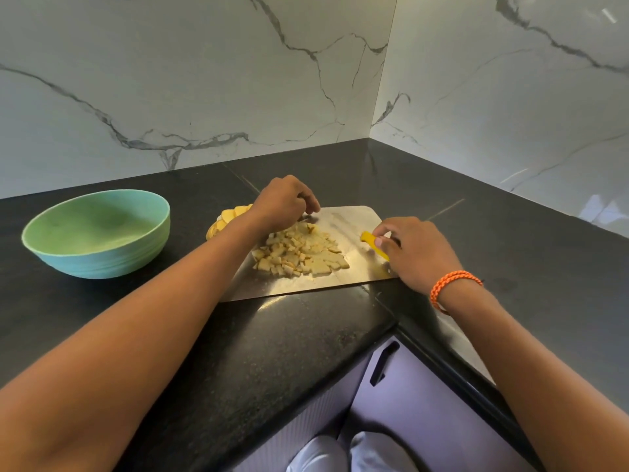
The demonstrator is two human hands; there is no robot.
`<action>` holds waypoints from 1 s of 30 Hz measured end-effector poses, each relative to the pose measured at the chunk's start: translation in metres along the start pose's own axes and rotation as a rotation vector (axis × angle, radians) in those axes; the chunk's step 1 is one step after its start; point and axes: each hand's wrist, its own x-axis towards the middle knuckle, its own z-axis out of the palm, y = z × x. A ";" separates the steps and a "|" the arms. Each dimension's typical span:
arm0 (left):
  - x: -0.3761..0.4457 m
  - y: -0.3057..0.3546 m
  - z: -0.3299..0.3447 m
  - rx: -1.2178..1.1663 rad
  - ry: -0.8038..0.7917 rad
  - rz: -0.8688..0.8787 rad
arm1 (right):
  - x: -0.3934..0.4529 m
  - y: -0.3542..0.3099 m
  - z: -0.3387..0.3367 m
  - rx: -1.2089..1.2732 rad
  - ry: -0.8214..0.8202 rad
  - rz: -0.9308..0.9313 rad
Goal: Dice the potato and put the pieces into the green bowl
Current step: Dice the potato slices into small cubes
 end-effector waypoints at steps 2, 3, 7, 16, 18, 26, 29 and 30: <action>0.000 0.001 0.000 -0.013 -0.012 -0.006 | -0.005 -0.001 0.004 -0.067 -0.002 0.026; -0.001 0.001 -0.001 -0.013 -0.018 -0.008 | -0.007 -0.005 0.008 -0.075 -0.002 0.018; -0.002 0.002 -0.005 -0.020 -0.059 -0.001 | -0.010 -0.029 0.023 -0.007 0.012 -0.048; -0.014 0.005 -0.039 -0.192 -0.316 0.132 | 0.006 -0.033 0.009 0.221 0.028 -0.119; -0.014 0.001 -0.039 -0.166 -0.269 0.146 | 0.005 -0.028 0.000 0.254 0.003 -0.149; -0.016 -0.003 -0.064 -0.060 -0.170 0.040 | 0.010 0.004 -0.007 0.236 0.053 -0.145; -0.015 -0.003 -0.077 -0.031 -0.235 0.066 | 0.013 0.012 0.007 0.248 0.117 -0.138; -0.015 -0.004 -0.079 -0.036 -0.245 0.082 | 0.014 0.013 0.010 0.242 0.128 -0.136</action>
